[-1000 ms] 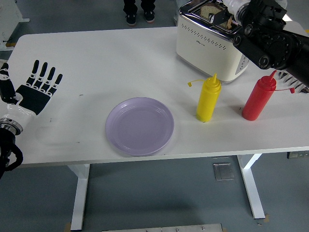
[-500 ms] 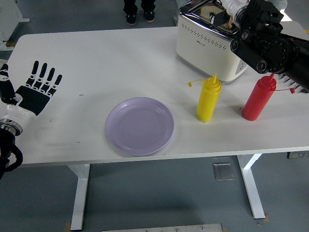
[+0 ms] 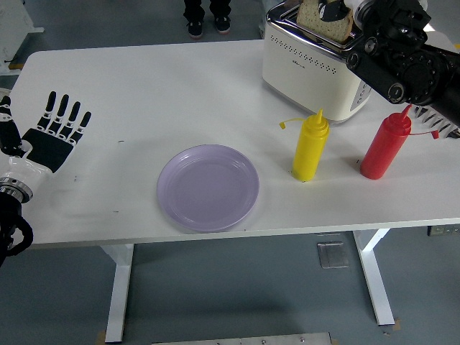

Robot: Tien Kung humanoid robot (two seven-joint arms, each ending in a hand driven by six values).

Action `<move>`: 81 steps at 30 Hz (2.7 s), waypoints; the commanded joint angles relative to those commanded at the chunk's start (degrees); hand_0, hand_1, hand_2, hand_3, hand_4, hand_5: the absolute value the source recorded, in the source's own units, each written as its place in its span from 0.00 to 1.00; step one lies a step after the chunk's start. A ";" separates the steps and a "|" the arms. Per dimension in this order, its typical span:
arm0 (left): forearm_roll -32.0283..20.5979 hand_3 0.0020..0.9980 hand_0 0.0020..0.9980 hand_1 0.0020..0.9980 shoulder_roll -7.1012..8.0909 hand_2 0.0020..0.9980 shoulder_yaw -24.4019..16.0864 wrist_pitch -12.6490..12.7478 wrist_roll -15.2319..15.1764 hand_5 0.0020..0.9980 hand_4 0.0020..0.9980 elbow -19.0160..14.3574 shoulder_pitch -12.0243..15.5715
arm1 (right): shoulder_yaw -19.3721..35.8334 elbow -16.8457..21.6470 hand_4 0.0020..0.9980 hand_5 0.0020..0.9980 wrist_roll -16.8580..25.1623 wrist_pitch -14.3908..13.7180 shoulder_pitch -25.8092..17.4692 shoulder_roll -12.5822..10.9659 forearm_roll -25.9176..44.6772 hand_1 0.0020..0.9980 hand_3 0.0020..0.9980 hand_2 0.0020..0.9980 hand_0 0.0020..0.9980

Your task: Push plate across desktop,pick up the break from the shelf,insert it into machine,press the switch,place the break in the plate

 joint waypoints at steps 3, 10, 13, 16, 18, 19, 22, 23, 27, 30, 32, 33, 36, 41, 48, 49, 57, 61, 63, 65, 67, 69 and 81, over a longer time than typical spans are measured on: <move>0.01 0.69 0.80 0.75 0.00 0.70 -0.06 -0.02 0.03 1.00 0.81 -0.02 0.04 | 1.45 1.33 0.20 0.00 -0.31 -0.25 -0.01 -0.67 -1.24 0.44 0.40 0.38 0.36; -0.20 0.69 0.80 0.75 0.02 0.70 -0.26 -0.09 0.17 1.00 0.81 -0.08 0.09 | 6.19 5.17 0.20 0.00 -1.08 -0.64 -0.07 -2.94 -5.13 0.44 0.40 0.38 0.36; -0.35 0.69 0.80 0.75 0.02 0.70 -0.35 -0.13 0.24 1.00 0.81 -0.11 0.08 | 8.70 6.91 0.19 0.00 -1.30 -0.63 -0.03 -3.98 -7.16 0.44 0.40 0.38 0.36; -0.42 0.69 0.80 0.75 0.00 0.70 -0.38 -0.15 0.29 1.00 0.81 -0.12 0.02 | 11.45 8.90 0.19 0.00 -1.50 -0.47 0.08 -5.15 -9.02 0.44 0.40 0.38 0.36; -0.45 0.69 0.80 0.75 -0.02 0.70 -0.42 -0.15 0.30 1.00 0.81 -0.12 0.00 | 12.90 10.25 0.19 0.00 -1.67 -0.32 0.11 -5.90 -9.90 0.44 0.40 0.38 0.36; -0.44 0.69 0.80 0.75 -0.04 0.70 -0.45 -0.15 0.30 1.00 0.81 -0.13 0.00 | 13.65 11.23 0.19 0.00 -1.79 -0.16 0.06 -6.40 -10.34 0.44 0.40 0.38 0.36; -0.44 0.69 0.80 0.75 -0.06 0.70 -0.58 -0.15 0.30 1.00 0.81 -0.14 0.03 | 14.98 13.75 0.19 0.00 -2.16 0.27 -0.11 -7.64 -11.15 0.44 0.40 0.38 0.36; -0.44 0.69 0.80 0.75 -0.07 0.70 -0.63 -0.15 0.30 1.00 0.81 -0.14 0.04 | 15.28 14.71 0.19 0.00 -2.33 0.47 -0.16 -8.06 -11.31 0.44 0.40 0.38 0.36; -0.42 0.69 0.80 0.75 -0.11 0.70 -0.81 -0.15 0.31 1.00 0.81 -0.17 0.08 | 15.80 18.73 0.19 0.00 -3.16 1.49 -0.42 -9.82 -11.16 0.44 0.40 0.38 0.35; -0.41 0.69 0.80 0.75 -0.13 0.70 -0.93 -0.16 0.33 1.00 0.81 -0.18 0.14 | 15.80 22.22 0.19 0.00 -3.93 2.54 -0.58 -11.00 -10.63 0.44 0.40 0.38 0.35; -0.41 0.69 0.80 0.75 -0.14 0.70 -1.00 -0.17 0.34 1.00 0.81 -0.16 0.14 | 15.77 24.90 0.19 0.00 -4.64 3.55 -0.64 -11.82 -10.06 0.43 0.40 0.38 0.35; -0.41 0.69 0.80 0.75 -0.15 0.70 -1.03 -0.17 0.34 1.00 0.81 -0.16 0.14 | 15.74 26.07 0.19 0.00 -4.98 4.03 -0.66 -12.16 -9.70 0.43 0.40 0.38 0.35; -0.42 0.69 0.80 0.75 -0.17 0.70 -1.10 -0.18 0.35 1.00 0.81 -0.15 0.14 | 15.66 30.13 0.19 0.00 -6.18 5.75 -0.69 -13.19 -8.10 0.43 0.40 0.38 0.35; -0.42 0.69 0.80 0.75 -0.18 0.70 -1.18 -0.18 0.36 1.00 0.81 -0.11 0.19 | 15.43 36.49 0.19 0.00 -8.48 9.11 -0.73 -14.84 -3.83 0.43 0.40 0.38 0.35; -0.36 0.69 0.80 0.75 -0.17 0.70 -1.26 -0.17 0.34 1.00 0.81 0.07 0.21 | 14.54 44.10 0.19 0.00 -12.50 13.77 -0.62 -16.01 4.54 0.42 0.40 0.38 0.34; -0.36 0.69 0.80 0.74 -0.18 0.70 -1.24 -0.17 0.33 1.00 0.81 0.07 0.20 | 14.31 45.03 0.19 0.00 -13.15 14.31 -0.58 -16.04 5.95 0.41 0.40 0.38 0.34; -0.31 0.69 0.80 0.75 -0.20 0.70 -1.22 -0.16 0.31 1.00 0.81 0.12 0.18 | 12.02 48.59 0.19 0.00 -16.92 16.48 -0.70 -15.14 17.84 0.41 0.40 0.38 0.33; -0.29 0.69 0.80 0.75 -0.21 0.70 -1.21 -0.16 0.30 1.00 0.81 0.18 0.21 | 10.27 49.10 0.19 0.00 -17.82 16.74 -1.00 -14.18 22.71 0.41 0.40 0.38 0.33; -0.29 0.69 0.80 0.75 -0.22 0.70 -1.20 -0.15 0.30 1.00 0.81 0.20 0.23 | 9.37 49.41 0.19 0.00 -18.16 16.83 -1.17 -13.78 24.47 0.41 0.40 0.38 0.33; -0.28 0.69 0.80 0.75 -0.24 0.70 -1.19 -0.15 0.29 1.00 0.81 0.21 0.28 | 8.26 49.93 0.19 0.00 -18.67 16.92 -1.44 -13.33 26.32 0.41 0.40 0.38 0.33; -0.27 0.69 0.80 0.74 -0.25 0.70 -1.17 -0.15 0.29 1.00 0.81 0.23 0.32 | 7.56 50.27 0.19 0.00 -18.94 16.96 -1.62 -13.04 27.28 0.41 0.40 0.38 0.32; -0.28 0.69 0.80 0.74 -0.26 0.70 -1.16 -0.15 0.28 1.00 0.81 0.23 0.35 | 6.99 50.54 0.19 0.00 -19.20 16.84 -1.78 -12.74 28.10 0.41 0.40 0.38 0.32; -0.28 0.70 0.80 0.74 -0.38 0.70 -1.14 -0.16 0.24 1.00 0.81 0.60 0.56 | 3.59 50.32 0.19 0.00 -19.33 15.02 -2.92 -10.00 29.87 0.41 0.40 0.38 0.32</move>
